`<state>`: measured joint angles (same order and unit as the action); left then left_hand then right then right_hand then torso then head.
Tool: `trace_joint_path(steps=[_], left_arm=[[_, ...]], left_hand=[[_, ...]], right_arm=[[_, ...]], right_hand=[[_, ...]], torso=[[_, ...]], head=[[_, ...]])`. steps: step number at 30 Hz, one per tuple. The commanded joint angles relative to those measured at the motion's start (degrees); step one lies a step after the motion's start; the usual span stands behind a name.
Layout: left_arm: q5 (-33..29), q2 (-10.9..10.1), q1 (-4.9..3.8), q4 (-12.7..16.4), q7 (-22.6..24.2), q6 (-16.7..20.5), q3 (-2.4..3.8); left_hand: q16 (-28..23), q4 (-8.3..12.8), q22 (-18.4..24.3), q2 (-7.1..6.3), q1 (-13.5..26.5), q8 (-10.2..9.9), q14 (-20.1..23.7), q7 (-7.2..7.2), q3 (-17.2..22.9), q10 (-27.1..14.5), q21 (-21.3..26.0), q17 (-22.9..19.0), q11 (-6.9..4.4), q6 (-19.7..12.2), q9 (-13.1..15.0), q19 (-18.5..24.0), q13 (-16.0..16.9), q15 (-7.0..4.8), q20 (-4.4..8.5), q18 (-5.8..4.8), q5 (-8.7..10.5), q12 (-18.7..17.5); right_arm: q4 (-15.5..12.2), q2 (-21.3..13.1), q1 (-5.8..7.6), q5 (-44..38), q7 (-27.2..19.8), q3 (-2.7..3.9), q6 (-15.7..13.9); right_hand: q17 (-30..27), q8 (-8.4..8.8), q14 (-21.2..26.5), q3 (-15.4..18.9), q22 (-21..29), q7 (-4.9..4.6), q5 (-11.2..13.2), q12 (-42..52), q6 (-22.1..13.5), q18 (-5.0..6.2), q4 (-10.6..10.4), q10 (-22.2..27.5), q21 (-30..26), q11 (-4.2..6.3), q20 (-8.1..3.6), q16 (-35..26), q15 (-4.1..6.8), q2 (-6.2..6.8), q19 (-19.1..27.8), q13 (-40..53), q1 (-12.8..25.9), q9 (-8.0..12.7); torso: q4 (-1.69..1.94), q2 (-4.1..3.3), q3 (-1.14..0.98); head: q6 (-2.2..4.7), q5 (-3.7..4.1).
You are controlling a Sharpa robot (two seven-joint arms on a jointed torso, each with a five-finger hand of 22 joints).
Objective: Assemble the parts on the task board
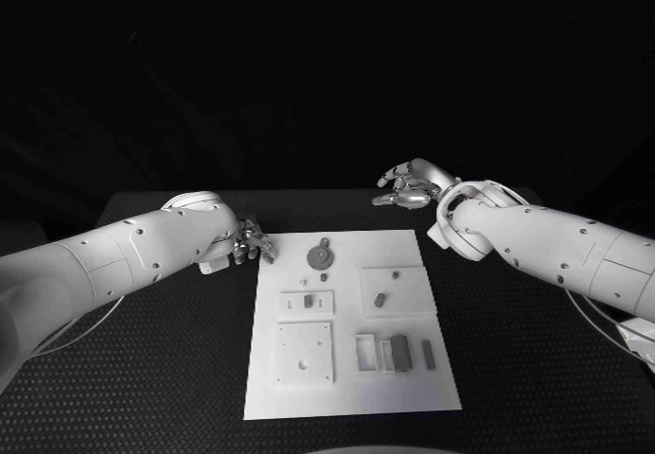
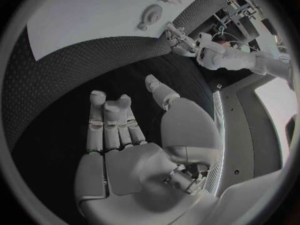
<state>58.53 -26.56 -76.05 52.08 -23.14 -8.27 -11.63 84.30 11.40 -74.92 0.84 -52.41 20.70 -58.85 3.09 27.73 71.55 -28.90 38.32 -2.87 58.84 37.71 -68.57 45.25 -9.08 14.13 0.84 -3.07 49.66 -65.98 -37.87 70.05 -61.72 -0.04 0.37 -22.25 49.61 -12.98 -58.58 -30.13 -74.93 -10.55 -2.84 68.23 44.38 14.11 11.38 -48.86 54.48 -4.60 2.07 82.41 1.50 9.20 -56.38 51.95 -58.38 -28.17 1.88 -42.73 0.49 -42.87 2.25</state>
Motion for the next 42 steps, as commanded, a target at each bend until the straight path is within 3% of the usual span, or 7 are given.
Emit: trace_joint_path(steps=[1,13,20,28,33,37,42], left_arm=[[-1.61,-0.16,0.04,0.21,0.67,-0.17,0.0],[-5.71,-1.84,0.05,2.41,0.26,1.27,0.06],[-12.97,-5.64,0.03,8.31,-1.23,5.26,0.15],[-13.16,-10.35,0.04,17.83,-2.73,12.63,0.04],[-12.71,-12.43,0.45,22.74,-4.3,17.23,-0.49],[-10.98,-13.57,0.46,26.1,-5.73,19.53,-2.05],[-8.92,-13.89,0.71,28.1,-6.59,20.3,-2.11]], left_hand=[[0.21,0.32,-1.33,0.77,-0.79,0.46,-0.37,0.1,0.82,0.31,-0.28,-0.11,-0.32,0.92,0.21,-0.32,-0.13,-0.02,0.01,-0.04,-0.39,0.42],[0.7,2.59,-1.35,2.38,-1.62,3.22,-1.43,-1.22,2.73,2.12,-1.28,-0.19,-1.42,5.0,1.99,-1.03,-1.03,-0.86,0.56,-0.33,-0.04,0.65],[0.88,2.75,-1.34,2.77,-1.19,3.81,-1.88,-1.51,2.74,2.74,-1.61,-0.2,-1.68,5.48,2.6,-1.41,-1.24,-1.08,0.78,-0.36,-0.05,0.78],[0.95,3.2,-1.32,2.77,-1.28,4.06,-2.24,-1.67,2.98,3.16,-1.85,-0.24,-1.86,5.57,2.93,-1.74,-1.4,-1.27,0.98,-0.34,-0.1,0.84],[1.0,3.41,-1.31,2.68,-1.32,4.22,-2.54,-1.78,3.17,3.47,-2.01,-0.28,-1.96,5.73,3.12,-2.0,-1.51,-1.39,1.09,-0.34,-0.17,0.87],[1.04,3.57,-1.29,2.52,-1.32,4.34,-2.87,-1.88,3.34,3.78,-2.15,-0.32,-2.07,5.9,3.26,-2.26,-1.61,-1.52,1.2,-0.33,-0.22,0.9],[1.08,3.66,-1.29,2.45,-1.26,4.42,-3.13,-1.97,3.45,4.03,-2.27,-0.34,-2.16,6.04,3.35,-2.47,-1.68,-1.61,1.27,-0.34,-0.23,0.94]], right_arm=[[0.05,0.06,-0.02,-0.11,-0.58,0.02,0.09],[0.07,0.05,-0.02,-0.11,-0.64,0.02,0.13],[-0.18,-0.24,-0.02,-0.1,-0.61,0.02,0.13],[-0.64,-0.61,-0.02,-0.07,-0.56,0.02,0.17],[-0.85,-0.8,-0.02,-0.07,-0.52,0.01,0.16],[-0.88,-0.87,-0.02,-0.07,-0.5,0.01,0.19],[-0.79,-0.73,-0.02,-0.07,-0.51,0.01,0.25]], right_hand=[[-0.08,0.35,0.21,0.07,-0.65,-0.51,-0.04,0.38,-0.05,0.89,-0.2,0.39,-0.25,-0.06,-0.19,0.27,0.0,0.37,0.04,-0.07,0.16,0.06],[-0.1,0.33,0.22,0.1,-0.65,-0.52,-0.04,0.4,-0.03,0.89,-0.25,0.39,-0.26,-0.06,-0.18,0.28,0.0,0.35,0.04,-0.08,0.23,0.08],[-0.1,0.31,0.22,0.12,-0.65,-0.52,-0.04,0.41,-0.02,0.89,-0.27,0.4,-0.26,-0.06,-0.18,0.29,-0.01,0.34,0.04,-0.1,0.24,0.09],[-0.11,0.3,0.23,0.13,-0.65,-0.51,-0.04,0.43,-0.01,0.89,-0.27,0.41,-0.27,-0.06,-0.18,0.3,0.0,0.34,0.04,-0.11,0.24,0.1],[-0.12,0.3,0.23,0.13,-0.66,-0.51,-0.04,0.43,-0.01,0.89,-0.27,0.41,-0.27,-0.06,-0.18,0.3,0.0,0.34,0.04,-0.11,0.24,0.11],[-0.12,0.29,0.23,0.14,-0.66,-0.51,-0.04,0.44,-0.01,0.89,-0.26,0.42,-0.28,-0.06,-0.18,0.31,0.0,0.36,0.05,-0.12,0.23,0.12],[-0.13,0.29,0.24,0.14,-0.66,-0.51,-0.04,0.45,-0.01,0.89,-0.26,0.42,-0.28,-0.06,-0.18,0.31,0.0,0.35,0.05,-0.13,0.22,0.13]], torso=[[0.01,0.0,0.03],[0.0,0.02,-0.01],[0.05,0.08,-0.12],[0.11,0.04,-0.11],[0.09,0.04,-0.13],[0.2,0.06,-0.09],[0.09,0.03,-0.01]], head=[[-0.12,0.11],[-0.2,0.15],[-0.11,0.05],[-0.16,0.06],[-0.24,-0.1],[-0.39,-0.07],[-0.53,-0.23]])
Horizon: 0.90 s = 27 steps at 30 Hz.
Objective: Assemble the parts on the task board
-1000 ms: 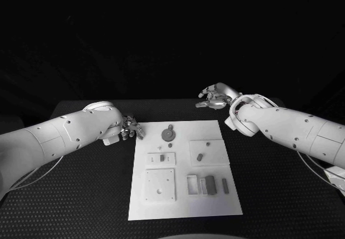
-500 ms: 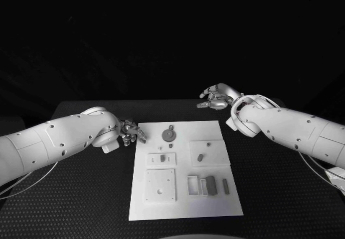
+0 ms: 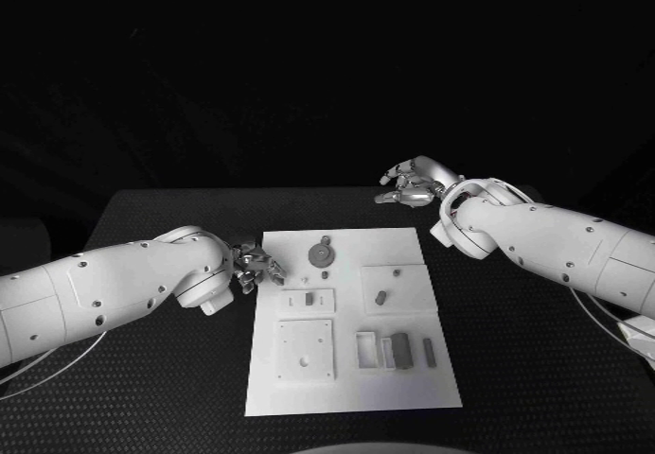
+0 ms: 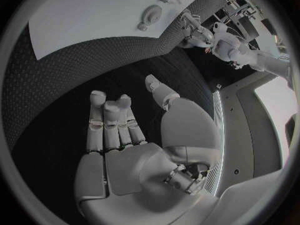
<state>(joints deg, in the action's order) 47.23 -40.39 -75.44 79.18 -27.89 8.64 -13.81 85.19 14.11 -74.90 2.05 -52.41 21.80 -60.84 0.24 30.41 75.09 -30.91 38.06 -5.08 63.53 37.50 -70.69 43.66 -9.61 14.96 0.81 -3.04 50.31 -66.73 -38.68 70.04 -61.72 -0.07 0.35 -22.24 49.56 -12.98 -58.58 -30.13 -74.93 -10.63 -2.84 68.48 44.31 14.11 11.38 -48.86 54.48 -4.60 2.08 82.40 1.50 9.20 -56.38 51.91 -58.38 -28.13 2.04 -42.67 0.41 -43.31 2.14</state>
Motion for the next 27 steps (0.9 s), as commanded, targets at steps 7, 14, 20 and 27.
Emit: trace_joint_path(steps=[7,14,20,27], left_arm=[[4.1,-0.17,0.59,2.78,-2.75,3.94,0.06],[4.37,0.11,0.97,3.77,-3.3,3.11,0.05],[3.3,-0.05,1.1,4.25,-3.75,0.85,0.05],[3.94,0.13,1.32,4.46,-4.17,0.9,0.05]], left_hand=[[0.3,1.08,-1.32,1.14,-1.19,3.45,-1.51,0.76,0.91,0.87,-0.46,-0.09,-0.09,1.57,3.69,-0.66,-0.14,-1.2,0.56,-0.29,-0.27,0.38],[0.33,1.13,-1.31,1.13,-1.19,3.49,-1.63,0.72,0.99,0.98,-0.52,-0.09,-0.13,1.63,3.74,-0.75,-0.17,-1.24,0.6,-0.28,-0.3,0.4],[0.28,0.93,-1.29,1.18,-0.85,3.43,-1.64,0.75,0.95,0.98,-0.52,-0.11,-0.1,1.52,3.75,-0.73,-0.23,-1.25,0.57,-0.34,-0.19,0.36],[0.27,0.93,-1.29,1.17,-0.8,3.39,-1.64,0.76,0.97,0.98,-0.52,-0.12,-0.09,1.46,3.75,-0.72,-0.24,-1.25,0.59,-0.34,-0.19,0.35]], right_arm=[[-0.13,0.03,-0.02,-0.07,-0.48,0.02,0.31],[-0.11,0.14,-0.02,-0.07,-0.48,0.02,0.39],[-0.09,0.07,-0.03,-0.07,-0.48,0.02,0.4],[-0.1,0.08,-0.03,-0.07,-0.48,0.02,0.42]], right_hand=[[-0.08,0.28,0.24,0.14,-0.66,-0.43,-0.04,0.21,0.06,0.89,-0.24,0.43,-0.28,-0.06,-0.19,0.32,0.0,0.36,0.05,-0.1,0.2,0.09],[-0.09,0.28,0.25,0.14,-0.67,-0.43,-0.04,0.22,0.06,0.89,-0.24,0.43,-0.29,-0.06,-0.19,0.33,0.0,0.35,0.05,-0.11,0.18,0.11],[-0.1,0.27,0.25,0.15,-0.67,-0.43,-0.04,0.24,0.06,0.89,-0.24,0.44,-0.29,-0.06,-0.19,0.33,0.0,0.34,0.05,-0.12,0.18,0.12],[-0.11,0.27,0.26,0.15,-0.67,-0.43,-0.04,0.24,0.06,0.89,-0.24,0.44,-0.3,-0.06,-0.19,0.34,0.0,0.34,0.05,-0.13,0.18,0.13]], torso=[[-0.13,-0.07,0.09],[-0.13,-0.09,0.08],[-0.2,-0.08,0.08],[-0.16,-0.09,0.1]], head=[[-0.29,-0.17],[-0.52,-0.17],[-0.71,-0.17],[-0.97,-0.05]])
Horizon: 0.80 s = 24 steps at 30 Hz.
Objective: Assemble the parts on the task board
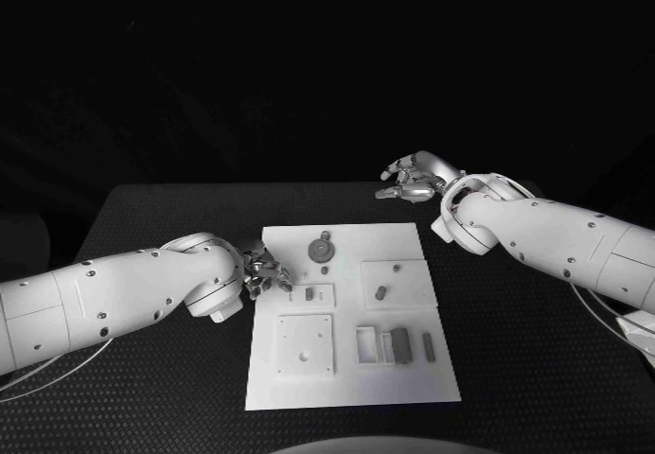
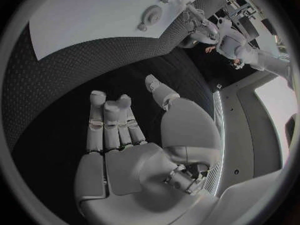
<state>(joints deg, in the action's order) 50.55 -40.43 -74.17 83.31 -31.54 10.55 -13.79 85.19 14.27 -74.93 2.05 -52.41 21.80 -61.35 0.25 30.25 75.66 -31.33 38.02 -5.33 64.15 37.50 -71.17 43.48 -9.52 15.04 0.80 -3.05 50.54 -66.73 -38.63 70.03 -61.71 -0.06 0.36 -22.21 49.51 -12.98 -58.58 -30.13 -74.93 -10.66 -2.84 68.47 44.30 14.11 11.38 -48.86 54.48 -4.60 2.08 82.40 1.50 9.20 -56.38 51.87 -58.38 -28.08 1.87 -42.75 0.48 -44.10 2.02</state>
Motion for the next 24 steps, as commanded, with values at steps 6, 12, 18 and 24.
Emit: trace_joint_path(steps=[6,12,18,24], left_arm=[[1.95,0.27,0.13,0.56,-0.92,-0.8,0.02],[1.61,0.51,0.43,0.29,-1.02,-0.67,0.01],[2.2,0.75,0.83,0.15,-1.03,-0.44,0.01],[3.4,0.84,1.05,0.16,-1.07,-0.34,0.02]], left_hand=[[0.27,0.81,-1.26,1.15,-0.8,3.38,-1.13,0.75,1.16,0.44,-0.11,-0.08,0.15,0.81,3.76,-0.25,-0.07,-1.34,0.53,-0.33,-0.19,0.13],[0.27,0.82,-1.27,1.11,-0.77,3.36,-1.15,0.75,1.16,0.47,-0.13,-0.08,0.16,0.79,3.76,-0.26,-0.07,-1.34,0.54,-0.33,-0.19,0.15],[0.28,0.81,-1.27,1.08,-0.73,3.35,-1.16,0.76,1.17,0.49,-0.14,-0.07,0.16,0.78,3.76,-0.27,-0.08,-1.34,0.55,-0.33,-0.19,0.16],[0.28,0.81,-1.27,1.05,-0.69,3.34,-1.17,0.76,1.19,0.5,-0.16,-0.07,0.17,0.77,3.76,-0.28,-0.08,-1.34,0.56,-0.33,-0.19,0.16]], right_arm=[[-0.14,-0.06,-0.03,-0.07,-0.46,0.02,0.41],[-0.33,-0.06,-0.04,-0.07,-0.47,0.02,0.38],[-0.25,-0.06,-0.05,-0.07,-0.48,0.02,0.35],[-0.23,-0.08,-0.06,-0.07,-0.48,0.02,0.35]], right_hand=[[-0.06,0.26,0.26,0.16,-0.67,-0.4,-0.04,0.26,0.06,0.89,-0.24,0.45,-0.3,-0.06,-0.19,0.34,0.0,0.34,0.05,-0.1,0.18,0.1],[-0.07,0.25,0.27,0.17,-0.67,-0.4,-0.04,0.27,0.06,0.89,-0.25,0.46,-0.31,-0.06,-0.19,0.35,0.0,0.33,0.05,-0.11,0.18,0.11],[-0.08,0.25,0.27,0.17,-0.67,-0.4,-0.04,0.28,0.07,0.89,-0.25,0.46,-0.31,-0.06,-0.19,0.35,0.0,0.33,0.05,-0.12,0.19,0.12],[-0.09,0.24,0.28,0.18,-0.68,-0.4,-0.04,0.29,0.06,0.89,-0.26,0.47,-0.32,-0.06,-0.18,0.36,-0.01,0.33,0.06,-0.14,0.19,0.13]], torso=[[0.04,0.0,0.04],[0.05,0.0,0.04],[0.0,0.01,0.07],[0.04,-0.01,0.06]], head=[[-0.33,0.05],[-0.37,0.06],[-0.51,0.09],[-0.64,0.13]])
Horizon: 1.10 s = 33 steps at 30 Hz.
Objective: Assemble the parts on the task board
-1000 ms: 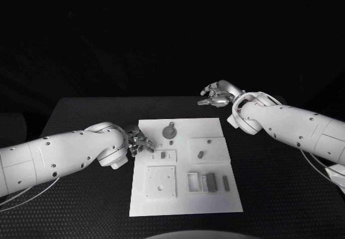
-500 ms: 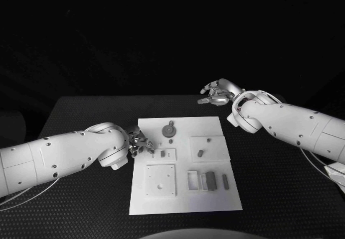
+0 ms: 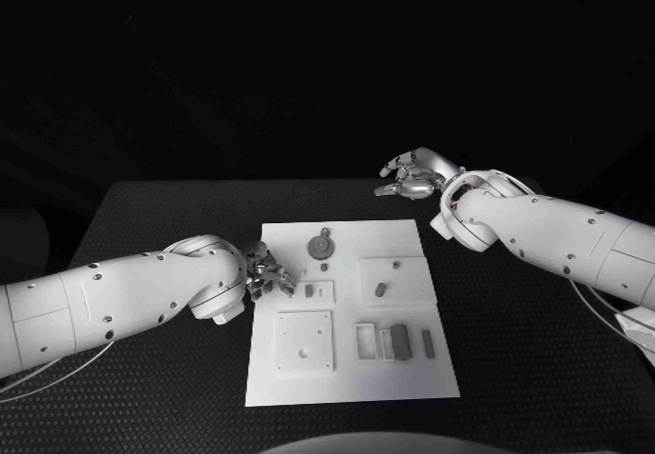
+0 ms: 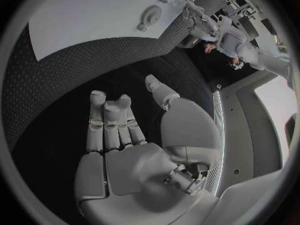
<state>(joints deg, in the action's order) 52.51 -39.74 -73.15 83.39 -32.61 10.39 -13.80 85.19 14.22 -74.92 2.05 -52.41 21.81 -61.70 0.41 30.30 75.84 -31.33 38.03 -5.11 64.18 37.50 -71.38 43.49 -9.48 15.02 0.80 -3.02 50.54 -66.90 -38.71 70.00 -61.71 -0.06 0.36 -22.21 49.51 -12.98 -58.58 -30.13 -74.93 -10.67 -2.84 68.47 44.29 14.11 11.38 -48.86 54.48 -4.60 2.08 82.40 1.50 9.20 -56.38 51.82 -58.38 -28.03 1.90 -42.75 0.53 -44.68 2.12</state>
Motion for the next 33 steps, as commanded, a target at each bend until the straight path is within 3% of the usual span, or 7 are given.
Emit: trace_joint_path(steps=[1,15,20,25,29,31,33], left_arm=[[1.7,0.16,0.04,0.09,-0.01,-0.14,0.03],[3.96,0.3,0.36,0.06,0.01,-0.4,0.03],[4.43,0.35,0.42,0.07,-0.01,-0.75,0.03],[4.89,0.41,0.48,0.05,-0.01,-0.87,0.03],[4.99,0.42,0.5,0.13,-0.03,-1.11,0.03],[5.1,0.4,0.51,0.17,-0.04,-1.26,0.03],[5.53,0.43,0.51,0.18,-0.08,-1.58,0.03]], left_hand=[[0.28,0.86,-1.28,1.04,-0.68,3.34,-0.83,0.61,1.13,0.32,-0.16,-0.08,-0.06,0.74,3.76,-0.07,-0.09,-1.38,0.58,-0.33,-0.21,0.17],[0.28,0.85,-1.28,0.95,-0.62,3.32,-0.85,0.61,1.15,0.34,-0.18,-0.08,-0.05,0.72,3.77,-0.09,-0.1,-1.38,0.6,-0.33,-0.21,0.18],[0.29,0.85,-1.28,0.94,-0.62,3.32,-0.85,0.61,1.17,0.35,-0.19,-0.08,-0.05,0.72,3.77,-0.1,-0.1,-1.38,0.6,-0.33,-0.21,0.19],[0.29,0.86,-1.28,0.92,-0.62,3.31,-0.86,0.61,1.18,0.35,-0.2,-0.08,-0.05,0.72,3.77,-0.11,-0.1,-1.39,0.61,-0.33,-0.21,0.2],[0.29,0.86,-1.28,0.9,-0.62,3.31,-0.87,0.61,1.2,0.36,-0.21,-0.08,-0.05,0.72,3.77,-0.11,-0.1,-1.39,0.62,-0.32,-0.21,0.2],[0.29,0.86,-1.28,0.89,-0.62,3.31,-0.87,0.61,1.2,0.36,-0.21,-0.08,-0.05,0.72,3.77,-0.11,-0.1,-1.39,0.62,-0.32,-0.21,0.2],[0.29,0.87,-1.28,0.89,-0.62,3.31,-0.87,0.61,1.21,0.36,-0.21,-0.08,-0.06,0.72,3.78,-0.12,-0.1,-1.39,0.62,-0.32,-0.21,0.2]], right_arm=[[-0.07,0.0,-0.03,-0.07,-0.48,0.02,0.35],[0.07,0.0,-0.04,0.1,-0.77,0.01,0.22],[0.28,0.02,-0.04,0.95,-1.35,0.01,0.38],[0.61,0.15,-0.04,2.62,-1.74,0.01,0.98],[0.74,0.17,-0.04,3.29,-1.95,0.01,1.4],[0.78,0.21,-0.04,3.77,-2.35,0.01,0.98],[0.79,0.24,-0.04,3.85,-2.52,0.01,0.81]], right_hand=[[-0.09,0.24,0.28,0.18,-0.68,-0.39,-0.04,0.29,0.07,0.89,-0.26,0.47,-0.32,-0.06,-0.18,0.36,-0.01,0.33,0.05,-0.09,0.19,0.08],[-0.33,0.26,0.69,0.15,-0.58,-0.44,-0.04,-0.01,-0.05,0.89,-0.29,0.92,-0.67,-0.12,-0.08,-0.02,-0.06,0.46,0.45,-0.33,0.24,0.19],[-3.49,0.11,3.22,-0.57,0.72,-0.76,-0.09,-3.96,-0.43,0.75,-0.53,2.8,-4.3,-0.46,1.5,-4.96,-0.42,0.57,3.78,-3.88,0.45,0.49],[-8.37,-0.11,7.91,-1.41,4.28,-1.65,-0.02,-11.55,-1.33,-0.39,-0.27,6.24,-11.81,-1.64,4.01,-14.68,-1.85,0.75,9.78,-10.73,0.96,0.62],[-13.36,-0.69,12.44,-1.95,7.92,-2.34,-0.06,-19.96,-2.03,-1.76,0.28,7.11,-19.07,-3.12,6.18,-25.34,-4.71,0.47,15.85,-18.82,1.44,0.57],[-14.87,-1.04,12.06,-1.79,8.92,-2.45,-0.04,-22.66,-2.32,-1.86,0.48,5.95,-20.88,-3.42,6.81,-28.61,-5.76,0.4,16.53,-22.22,1.39,0.59],[-15.24,-1.31,11.41,-1.5,9.25,-2.45,-0.03,-23.63,-2.46,-1.68,0.64,5.14,-21.55,-3.42,7.08,-29.96,-5.87,0.33,16.37,-24.01,1.16,0.65]], torso=[[0.02,0.0,0.0],[-0.02,0.01,-0.01],[-0.01,0.0,-0.01],[0.01,0.0,-0.02],[0.01,0.0,-0.02],[0.0,0.0,-0.01],[-0.01,0.0,-0.01]], head=[[-0.1,0.02],[-0.15,-0.03],[-0.23,-0.03],[-0.26,-0.05],[-0.33,-0.05],[-0.34,-0.04],[-0.35,-0.03]])
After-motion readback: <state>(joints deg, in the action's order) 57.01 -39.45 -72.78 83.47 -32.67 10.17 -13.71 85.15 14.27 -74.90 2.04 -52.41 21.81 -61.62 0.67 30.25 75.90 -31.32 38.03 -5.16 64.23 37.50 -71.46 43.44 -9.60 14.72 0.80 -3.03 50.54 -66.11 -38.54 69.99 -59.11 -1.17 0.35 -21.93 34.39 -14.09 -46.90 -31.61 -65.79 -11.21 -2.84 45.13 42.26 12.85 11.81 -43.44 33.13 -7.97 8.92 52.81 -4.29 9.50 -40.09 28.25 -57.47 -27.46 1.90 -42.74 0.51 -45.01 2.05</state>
